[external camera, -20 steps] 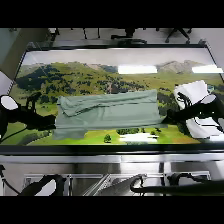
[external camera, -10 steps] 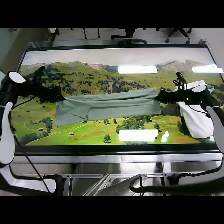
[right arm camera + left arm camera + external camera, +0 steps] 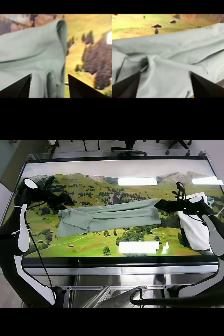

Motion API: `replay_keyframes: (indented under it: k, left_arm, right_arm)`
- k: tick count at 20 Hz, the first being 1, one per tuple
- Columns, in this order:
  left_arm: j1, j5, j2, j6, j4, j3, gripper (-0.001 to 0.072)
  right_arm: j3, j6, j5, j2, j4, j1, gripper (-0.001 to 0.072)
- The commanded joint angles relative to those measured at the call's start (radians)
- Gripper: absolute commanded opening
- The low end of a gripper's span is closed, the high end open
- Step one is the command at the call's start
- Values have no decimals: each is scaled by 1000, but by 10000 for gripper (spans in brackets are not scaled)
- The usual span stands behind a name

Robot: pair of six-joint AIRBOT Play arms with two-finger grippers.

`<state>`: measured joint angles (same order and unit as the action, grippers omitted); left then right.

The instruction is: Fold the shirts.

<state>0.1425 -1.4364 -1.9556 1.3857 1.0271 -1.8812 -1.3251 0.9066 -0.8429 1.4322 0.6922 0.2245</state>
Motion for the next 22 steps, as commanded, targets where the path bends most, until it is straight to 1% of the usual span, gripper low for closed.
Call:
replay_keyframes:
  k: [1,3,7,8,10,11,12,13,14,16,17,20,22]
  left_arm:
    - [21,-129,-38,61,-1,-135,691]
    - [26,-163,-37,83,-10,-170,691]
    - [10,-180,-33,83,-11,-167,691]
    - [1,-179,-30,82,-11,-158,691]
    - [-23,-179,-30,82,-11,-141,690]
    - [-36,-178,-31,82,-11,-134,690]
    - [-52,-177,-31,82,-11,-128,690]
    - [-68,-176,-31,83,-10,-128,689]
    - [-84,-175,-31,93,-11,-130,588]
    - [-125,-157,-31,95,-14,-132,140]
    - [-147,-138,-31,94,-35,-131,13]
    - [-243,-36,-34,82,-171,-95,16]
    - [-345,92,-57,72,-214,-57,16]
  right_arm:
    - [-30,10,-30,3,48,39,521]
    - [-30,9,-59,23,43,34,521]
    - [-31,-3,-111,79,-11,4,519]
    - [-31,-3,-112,93,-21,-4,506]
    - [-32,-13,-105,122,-52,-11,364]
    - [-32,-35,-104,135,-86,-13,335]
    - [-33,-53,-105,142,-122,-13,229]
    - [-33,-70,-109,143,-146,-13,20]
    - [-35,-70,-118,137,-166,-12,17]
    - [-61,-69,-193,111,-171,-3,16]
    - [-84,-69,-241,89,-174,2,16]
    - [-149,-24,-365,-9,-175,21,16]
    - [-178,-8,-427,-89,-200,27,16]
